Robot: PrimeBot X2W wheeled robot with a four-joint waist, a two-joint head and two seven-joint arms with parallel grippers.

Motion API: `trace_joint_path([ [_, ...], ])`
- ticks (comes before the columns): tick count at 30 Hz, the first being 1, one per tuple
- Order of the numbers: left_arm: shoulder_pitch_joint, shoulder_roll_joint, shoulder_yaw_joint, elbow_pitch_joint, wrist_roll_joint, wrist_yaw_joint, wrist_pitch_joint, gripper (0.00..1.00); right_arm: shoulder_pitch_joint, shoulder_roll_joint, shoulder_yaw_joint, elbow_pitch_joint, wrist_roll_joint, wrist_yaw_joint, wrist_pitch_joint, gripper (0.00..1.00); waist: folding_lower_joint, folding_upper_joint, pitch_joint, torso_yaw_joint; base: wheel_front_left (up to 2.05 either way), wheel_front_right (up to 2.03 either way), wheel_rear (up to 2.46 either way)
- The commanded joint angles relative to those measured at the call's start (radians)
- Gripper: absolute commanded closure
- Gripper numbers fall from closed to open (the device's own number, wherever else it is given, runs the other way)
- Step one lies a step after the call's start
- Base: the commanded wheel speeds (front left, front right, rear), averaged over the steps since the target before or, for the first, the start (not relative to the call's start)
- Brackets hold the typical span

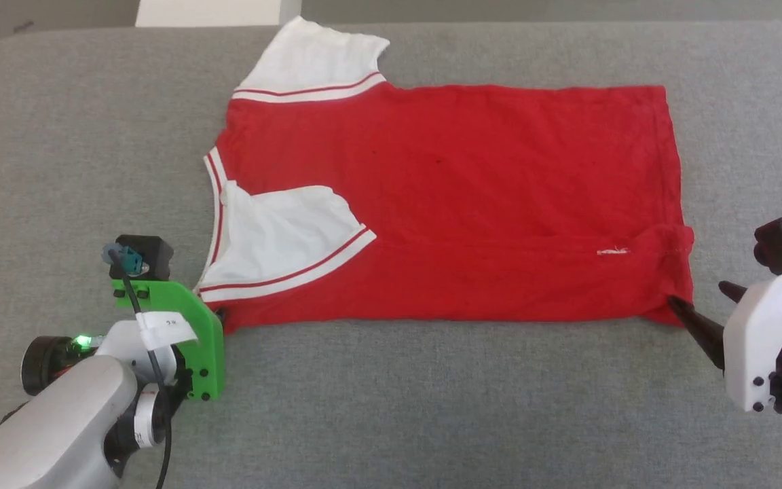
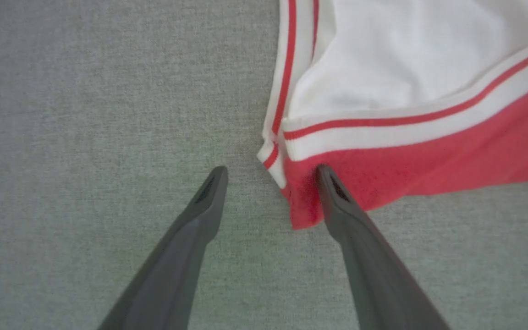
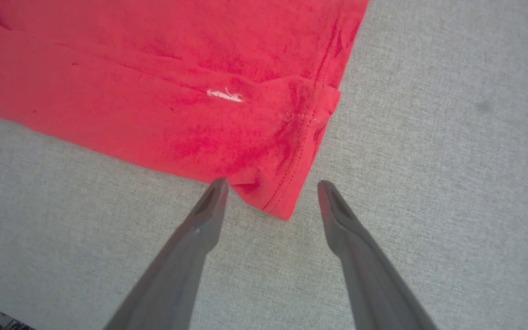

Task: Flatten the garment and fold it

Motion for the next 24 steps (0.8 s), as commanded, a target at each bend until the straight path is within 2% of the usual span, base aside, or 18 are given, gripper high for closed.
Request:
trace_joint_path([
  [1, 0.008, -0.002, 0.006, 0.008, -0.004, 0.006, -0.001, 0.0, 0.016, 0.009, -0.005, -0.009, -0.01, -0.001, 0.003, 0.0, 0.0, -0.0001, 0.021, -0.014, 0.0, 0.0, 0.0],
  [7, 0.014, -0.013, -0.013, 0.041, -0.026, -0.014, 0.033, 0.0, 0.012, 0.015, -0.014, -0.02, -0.022, -0.001, -0.002, 0.0, 0.0, -0.0001, 0.046, -0.025, 0.0, 0.0, 0.0],
  [8, 0.017, -0.018, -0.017, 0.042, -0.034, -0.018, 0.042, 0.3, 0.01, 0.016, -0.015, -0.019, -0.024, -0.001, -0.003, 0.0, 0.0, -0.0001, 0.047, -0.025, 0.0, 0.0, 0.0],
  [9, 0.021, -0.025, -0.021, 0.042, -0.043, -0.024, 0.051, 1.0, 0.008, 0.015, -0.016, -0.017, -0.028, -0.001, -0.003, 0.0, 0.0, -0.0001, 0.045, -0.025, 0.0, 0.0, 0.0],
  [11, 0.027, -0.035, -0.028, 0.043, -0.056, -0.038, 0.06, 1.0, 0.006, 0.011, -0.015, -0.011, -0.038, -0.001, -0.003, 0.0, 0.0, -0.0001, 0.036, -0.022, 0.0, 0.0, 0.0],
  [16, 0.027, -0.042, -0.006, 0.032, -0.051, -0.037, 0.008, 1.0, -0.003, 0.001, -0.005, 0.02, -0.063, -0.001, 0.006, 0.0, 0.0, -0.0001, 0.016, -0.007, 0.0, 0.0, 0.0],
  [21, 0.014, -0.022, 0.003, -0.03, -0.025, -0.034, -0.019, 1.0, -0.045, 0.047, -0.004, 0.111, -0.076, -0.001, 0.021, 0.0, 0.0, -0.0001, 0.017, 0.022, 0.0, 0.0, 0.0],
  [24, 0.005, -0.016, 0.001, -0.067, -0.016, -0.031, -0.015, 1.0, -0.06, 0.052, 0.006, 0.157, -0.098, -0.001, 0.028, 0.0, 0.0, -0.0001, 0.028, 0.037, 0.0, 0.0, 0.0],
])
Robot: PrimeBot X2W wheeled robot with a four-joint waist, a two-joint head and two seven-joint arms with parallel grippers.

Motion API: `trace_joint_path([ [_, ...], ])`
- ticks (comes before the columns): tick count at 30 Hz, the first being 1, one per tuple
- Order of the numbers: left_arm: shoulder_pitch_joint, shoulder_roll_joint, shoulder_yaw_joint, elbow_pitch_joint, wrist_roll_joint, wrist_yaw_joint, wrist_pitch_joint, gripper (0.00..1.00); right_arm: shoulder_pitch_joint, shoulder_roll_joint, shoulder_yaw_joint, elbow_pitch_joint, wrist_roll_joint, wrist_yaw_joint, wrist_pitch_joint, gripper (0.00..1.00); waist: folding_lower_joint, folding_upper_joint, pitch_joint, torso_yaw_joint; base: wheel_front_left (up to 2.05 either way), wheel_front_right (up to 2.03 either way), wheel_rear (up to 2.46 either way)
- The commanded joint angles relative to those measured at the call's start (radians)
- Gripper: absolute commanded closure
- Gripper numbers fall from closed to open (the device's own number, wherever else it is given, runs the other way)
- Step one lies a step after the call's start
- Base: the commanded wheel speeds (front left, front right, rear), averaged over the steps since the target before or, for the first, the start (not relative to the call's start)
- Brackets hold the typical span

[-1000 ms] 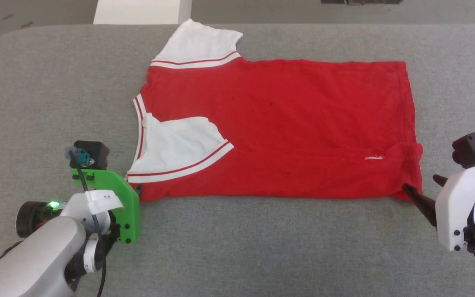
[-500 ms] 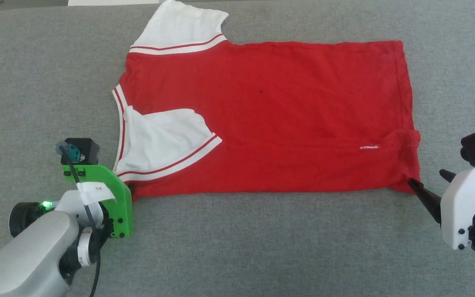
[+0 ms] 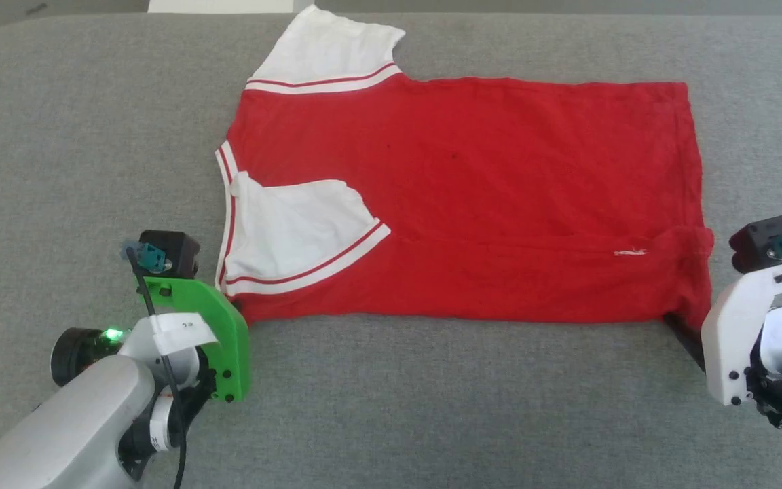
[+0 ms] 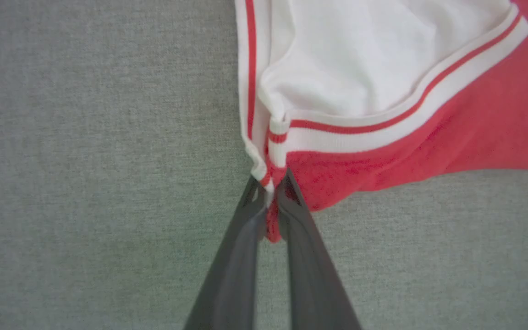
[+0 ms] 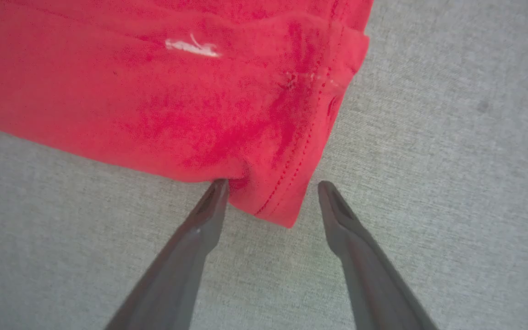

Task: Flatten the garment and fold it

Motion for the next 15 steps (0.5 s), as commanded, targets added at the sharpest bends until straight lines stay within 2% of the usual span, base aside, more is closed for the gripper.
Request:
trace_joint_path([
  [1, 0.003, 0.009, 0.0, -0.017, 0.021, 0.005, 0.001, 1.0, -0.018, 0.0, 0.006, 0.022, -0.016, -0.001, 0.007, 0.0, 0.0, 0.0, 0.014, 0.015, 0.0, 0.0, 0.0],
  [6, -0.004, 0.01, -0.009, -0.053, 0.031, 0.011, 0.01, 1.0, -0.02, -0.003, 0.026, 0.082, -0.046, -0.001, 0.013, 0.0, 0.0, 0.0, 0.032, 0.028, 0.0, 0.0, 0.0],
  [7, -0.004, 0.009, -0.013, -0.055, 0.032, 0.01, 0.012, 1.0, -0.018, -0.001, 0.032, 0.092, -0.044, -0.001, 0.017, 0.54, 0.0, 0.0, 0.034, 0.029, 0.0, 0.0, 0.0],
  [8, -0.003, 0.008, -0.015, -0.056, 0.032, 0.01, 0.014, 1.0, -0.018, 0.0, 0.034, 0.098, -0.044, -0.001, 0.015, 0.74, 0.0, 0.0, 0.035, 0.03, 0.0, 0.0, 0.0],
  [9, -0.003, 0.007, -0.017, -0.055, 0.032, 0.009, 0.015, 1.0, -0.018, 0.001, 0.037, 0.104, -0.045, -0.001, 0.012, 1.0, 0.0, 0.0, 0.035, 0.03, 0.0, 0.0, 0.0],
  [15, 0.004, 0.007, -0.024, -0.032, 0.026, -0.005, 0.014, 1.0, -0.012, -0.019, 0.041, 0.118, -0.019, -0.001, 0.008, 1.0, 0.0, 0.0, 0.001, 0.026, 0.0, 0.0, 0.0],
])
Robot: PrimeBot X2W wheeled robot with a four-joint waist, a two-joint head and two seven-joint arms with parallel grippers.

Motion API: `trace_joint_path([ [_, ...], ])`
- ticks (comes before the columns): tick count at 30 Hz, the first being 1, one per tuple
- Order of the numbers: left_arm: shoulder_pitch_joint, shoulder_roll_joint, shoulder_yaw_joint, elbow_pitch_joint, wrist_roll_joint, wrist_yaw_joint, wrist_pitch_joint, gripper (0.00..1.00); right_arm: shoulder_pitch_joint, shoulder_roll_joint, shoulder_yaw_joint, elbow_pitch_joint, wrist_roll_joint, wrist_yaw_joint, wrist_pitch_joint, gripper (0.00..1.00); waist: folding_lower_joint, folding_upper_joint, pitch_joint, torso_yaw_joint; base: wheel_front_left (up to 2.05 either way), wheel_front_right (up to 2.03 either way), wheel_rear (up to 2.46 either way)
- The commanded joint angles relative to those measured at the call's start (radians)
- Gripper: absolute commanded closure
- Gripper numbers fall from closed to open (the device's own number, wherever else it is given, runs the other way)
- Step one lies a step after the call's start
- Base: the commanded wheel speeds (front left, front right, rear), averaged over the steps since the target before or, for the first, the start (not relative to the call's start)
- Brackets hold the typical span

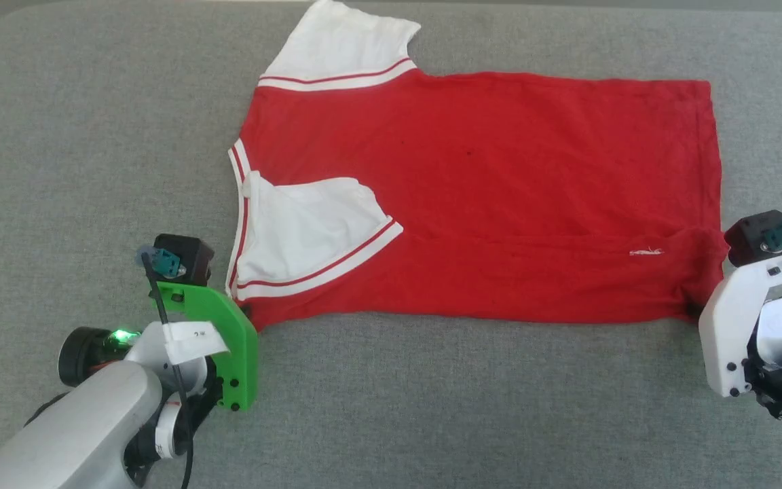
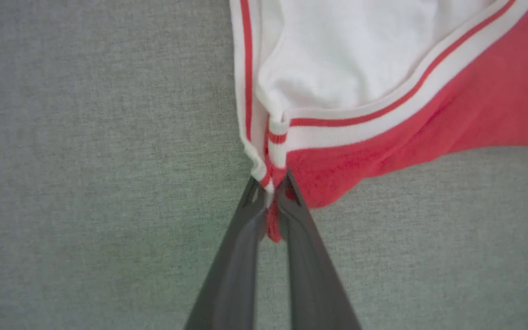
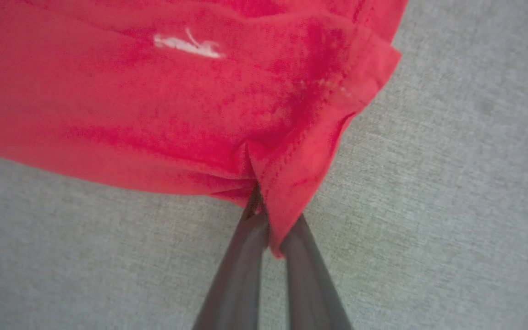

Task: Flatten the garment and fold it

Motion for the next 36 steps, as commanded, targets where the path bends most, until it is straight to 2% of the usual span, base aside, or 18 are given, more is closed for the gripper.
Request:
trace_joint_path([
  [1, 0.008, 0.003, 0.001, 0.006, -0.005, -0.004, -0.001, 1.0, 0.026, -0.005, 0.008, 0.03, 0.01, -0.001, 0.009, 1.0, 0.0, 0.0, -0.025, -0.005, 0.0, 0.0, 0.0],
  [8, 0.052, 0.033, -0.007, 0.021, -0.021, -0.019, 0.001, 1.0, 0.074, -0.08, 0.015, -0.009, 0.086, -0.001, 0.043, 1.0, 0.0, 0.0, -0.123, -0.016, 0.0, 0.0, 0.0],
  [20, 0.183, 0.109, -0.048, -0.05, -0.049, -0.018, 0.022, 1.0, 0.258, -0.133, -0.043, -0.139, 0.193, -0.001, 0.151, 1.0, 0.0, 0.0, -0.193, -0.015, 0.0, 0.0, 0.0],
  [26, 0.22, 0.097, -0.064, -0.046, -0.056, -0.012, 0.013, 1.0, 0.321, -0.126, -0.049, -0.154, 0.185, -0.001, 0.15, 1.0, 0.0, 0.0, -0.18, -0.013, 0.0, 0.0, 0.0],
  [33, 0.214, 0.051, -0.077, 0.012, -0.044, -0.026, -0.018, 1.0, 0.293, -0.111, -0.02, -0.114, 0.153, -0.001, 0.087, 1.0, 0.0, 0.0, -0.157, -0.017, 0.0, 0.0, 0.0],
  [34, 0.211, 0.046, -0.078, 0.019, -0.042, -0.029, -0.023, 0.76, 0.286, -0.111, -0.014, -0.109, 0.149, -0.001, 0.075, 0.59, 0.0, 0.0, -0.156, -0.017, 0.0, 0.0, 0.0],
  [35, 0.208, 0.041, -0.078, 0.027, -0.038, -0.033, -0.031, 0.0, 0.278, -0.109, -0.009, -0.101, 0.146, -0.001, 0.06, 0.0, 0.0, 0.0, -0.156, -0.018, 0.0, 0.0, 0.0],
  [36, 0.205, 0.037, -0.077, 0.034, -0.034, -0.035, -0.038, 0.0, 0.271, -0.105, -0.006, -0.096, 0.148, -0.001, 0.048, 0.0, 0.0, 0.0, -0.157, -0.018, 0.0, 0.0, 0.0],
])
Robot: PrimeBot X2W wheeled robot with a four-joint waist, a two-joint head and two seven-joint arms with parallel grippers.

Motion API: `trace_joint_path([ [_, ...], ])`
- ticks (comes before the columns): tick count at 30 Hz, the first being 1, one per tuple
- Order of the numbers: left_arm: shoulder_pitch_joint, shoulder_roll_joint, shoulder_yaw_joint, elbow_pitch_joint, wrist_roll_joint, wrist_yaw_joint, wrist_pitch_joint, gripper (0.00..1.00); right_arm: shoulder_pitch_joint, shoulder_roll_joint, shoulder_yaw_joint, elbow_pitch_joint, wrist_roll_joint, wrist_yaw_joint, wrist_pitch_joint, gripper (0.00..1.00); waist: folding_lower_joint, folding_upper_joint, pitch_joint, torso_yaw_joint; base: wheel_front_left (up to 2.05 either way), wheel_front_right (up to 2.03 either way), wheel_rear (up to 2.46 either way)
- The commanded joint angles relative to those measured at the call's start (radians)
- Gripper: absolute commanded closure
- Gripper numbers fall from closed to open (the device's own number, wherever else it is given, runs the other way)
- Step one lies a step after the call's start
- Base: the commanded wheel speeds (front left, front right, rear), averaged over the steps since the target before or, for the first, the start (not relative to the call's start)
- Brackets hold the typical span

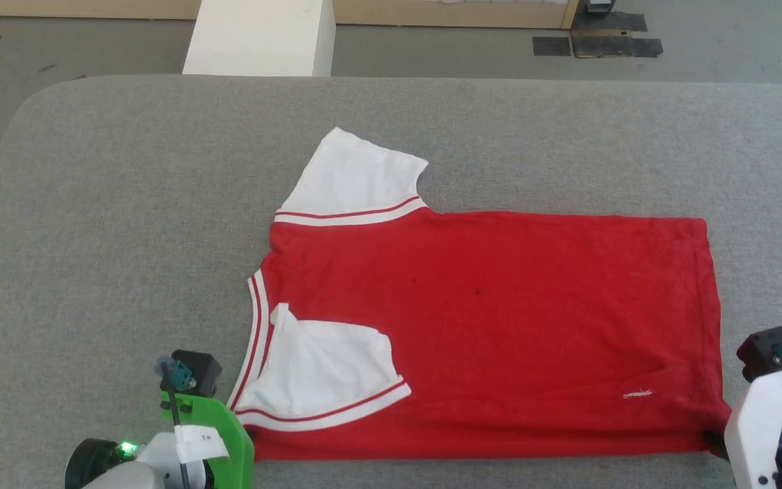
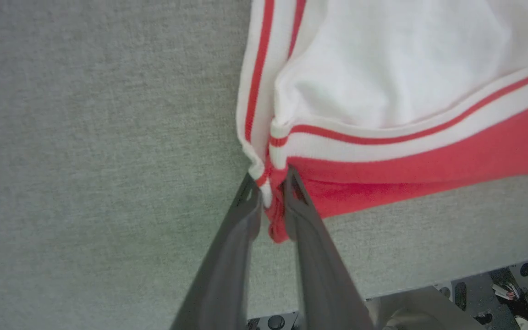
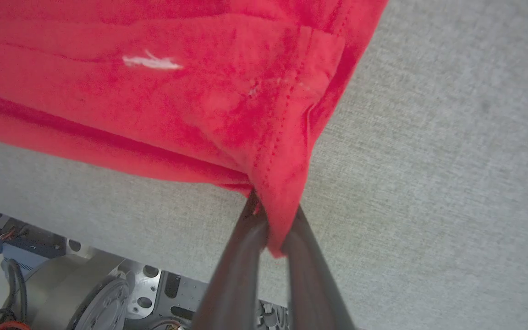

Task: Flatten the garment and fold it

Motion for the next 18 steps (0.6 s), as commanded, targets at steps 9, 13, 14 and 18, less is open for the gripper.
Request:
trace_joint_path([
  [9, -0.034, -0.031, 0.063, 0.012, 0.035, -0.022, -0.151, 0.0, -0.104, 0.031, -0.023, -0.029, 0.043, -0.001, -0.227, 0.0, 0.0, 0.0, -0.051, -0.009, 0.0, 0.0, 0.0],
  [13, -0.06, -0.049, 0.105, -0.006, 0.066, -0.033, -0.263, 0.0, -0.124, 0.018, -0.01, -0.07, 0.041, -0.001, -0.385, 0.0, 0.0, 0.0, -0.065, -0.014, 0.0, 0.0, 0.0],
  [14, -0.068, -0.056, 0.119, -0.009, 0.075, -0.033, -0.297, 0.0, -0.126, 0.02, -0.011, -0.074, 0.038, -0.001, -0.433, 0.0, 0.0, 0.0, -0.067, -0.017, 0.0, 0.0, 0.0],
  [18, -0.086, -0.083, 0.164, -0.011, 0.098, -0.044, -0.42, 0.0, -0.118, 0.042, -0.002, -0.082, 0.019, -0.001, -0.599, 0.0, 0.0, 0.0, -0.066, -0.033, 0.0, 0.0, 0.0],
])
